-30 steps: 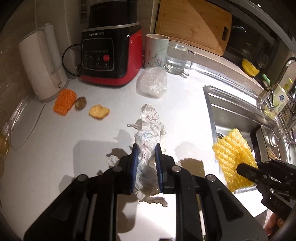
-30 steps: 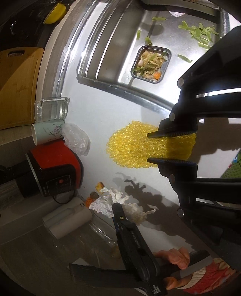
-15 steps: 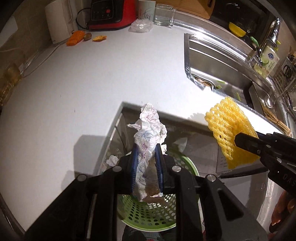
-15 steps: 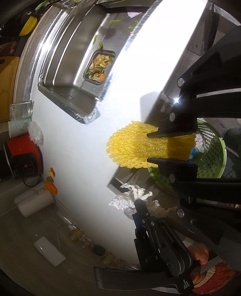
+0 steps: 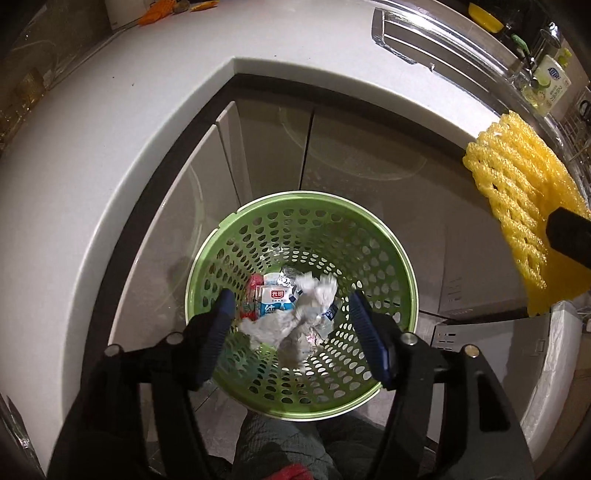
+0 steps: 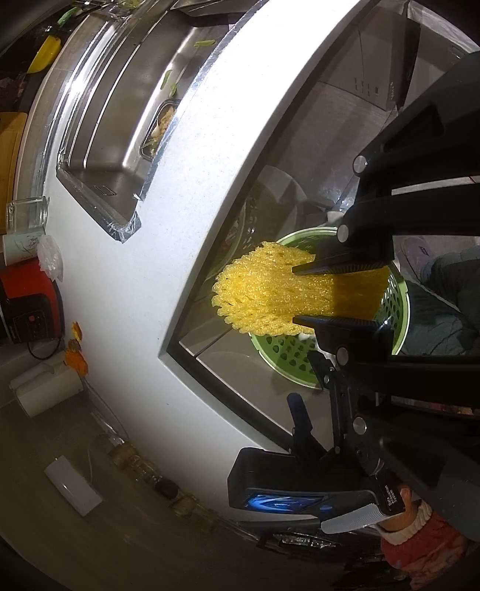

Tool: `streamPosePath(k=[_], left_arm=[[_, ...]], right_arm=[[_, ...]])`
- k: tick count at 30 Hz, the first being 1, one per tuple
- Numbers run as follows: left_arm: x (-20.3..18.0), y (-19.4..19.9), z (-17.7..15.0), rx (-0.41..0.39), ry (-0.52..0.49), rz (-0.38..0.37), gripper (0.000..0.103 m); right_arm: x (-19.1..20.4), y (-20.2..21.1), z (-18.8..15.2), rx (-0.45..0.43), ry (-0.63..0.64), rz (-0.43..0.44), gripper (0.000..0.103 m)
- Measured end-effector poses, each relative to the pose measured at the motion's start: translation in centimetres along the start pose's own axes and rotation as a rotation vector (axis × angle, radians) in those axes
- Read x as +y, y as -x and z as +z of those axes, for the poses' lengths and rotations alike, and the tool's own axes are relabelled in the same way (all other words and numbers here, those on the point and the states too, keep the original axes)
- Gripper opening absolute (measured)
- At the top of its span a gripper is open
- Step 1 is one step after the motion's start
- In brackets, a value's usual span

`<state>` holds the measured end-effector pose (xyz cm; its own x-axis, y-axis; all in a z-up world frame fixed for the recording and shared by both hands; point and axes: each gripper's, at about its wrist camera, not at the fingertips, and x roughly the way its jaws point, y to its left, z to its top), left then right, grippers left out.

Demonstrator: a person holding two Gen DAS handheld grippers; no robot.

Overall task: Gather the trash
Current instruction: 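Release the yellow foam net into the green basket with the right gripper, then move both open grippers back over the counter toward the orange net and crust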

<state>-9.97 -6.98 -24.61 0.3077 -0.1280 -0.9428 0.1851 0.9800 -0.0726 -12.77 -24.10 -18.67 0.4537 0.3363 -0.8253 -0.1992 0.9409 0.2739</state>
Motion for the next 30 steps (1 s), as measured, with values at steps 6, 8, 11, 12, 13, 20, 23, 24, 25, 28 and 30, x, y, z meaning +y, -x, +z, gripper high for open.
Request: streamPosePath(k=[6, 8, 11, 12, 13, 20, 23, 24, 25, 28, 30], left_arm=[[0.3, 1.4, 0.2, -0.021, 0.008, -0.001, 0.073], [0.4, 2.4, 0.4, -0.042, 0.008, 0.007, 0.074], [0.9, 4.6, 0.8, -0.088, 0.021, 0.025, 0.078], [1.2, 5.6, 0.9, -0.108, 0.029, 0.034, 0.082], [1.5, 6.3, 1.0, -0.128, 0.035, 0.048, 0.083], [3.5, 10.1, 1.2, -0.206, 0.073, 0.144, 0.089], [4.1, 10.8, 1.4, -0.215, 0.101, 0.154, 0.09], [4.2, 11.0, 1.4, -0.217, 0.109, 0.155, 0.09], [4.4, 11.1, 1.4, -0.22, 0.116, 0.155, 0.09], [5.0, 11.9, 1.4, -0.234, 0.124, 0.161, 0.091], [5.1, 12.5, 1.5, -0.246, 0.129, 0.165, 0.091]], right_arm=[[0.4, -0.1, -0.6, 0.006, 0.009, 0.006, 0.022], [0.6, -0.1, -0.6, 0.002, 0.021, 0.01, 0.022], [0.9, -0.4, -0.6, -0.001, 0.047, 0.011, 0.023], [1.1, -0.6, -0.7, -0.001, 0.059, 0.009, 0.023], [1.1, -0.9, -0.8, 0.001, 0.07, 0.008, 0.023], [2.2, -4.1, -2.0, 0.053, 0.128, 0.043, 0.046], [2.7, -4.2, -2.2, 0.031, 0.13, 0.035, 0.083], [2.8, -4.0, -2.0, 0.025, 0.13, 0.037, 0.086], [2.8, -3.7, -1.8, 0.02, 0.126, 0.039, 0.09], [2.7, -2.3, -1.0, -0.013, 0.109, 0.027, 0.098], [2.6, -1.3, -0.1, -0.037, 0.099, 0.028, 0.1]])
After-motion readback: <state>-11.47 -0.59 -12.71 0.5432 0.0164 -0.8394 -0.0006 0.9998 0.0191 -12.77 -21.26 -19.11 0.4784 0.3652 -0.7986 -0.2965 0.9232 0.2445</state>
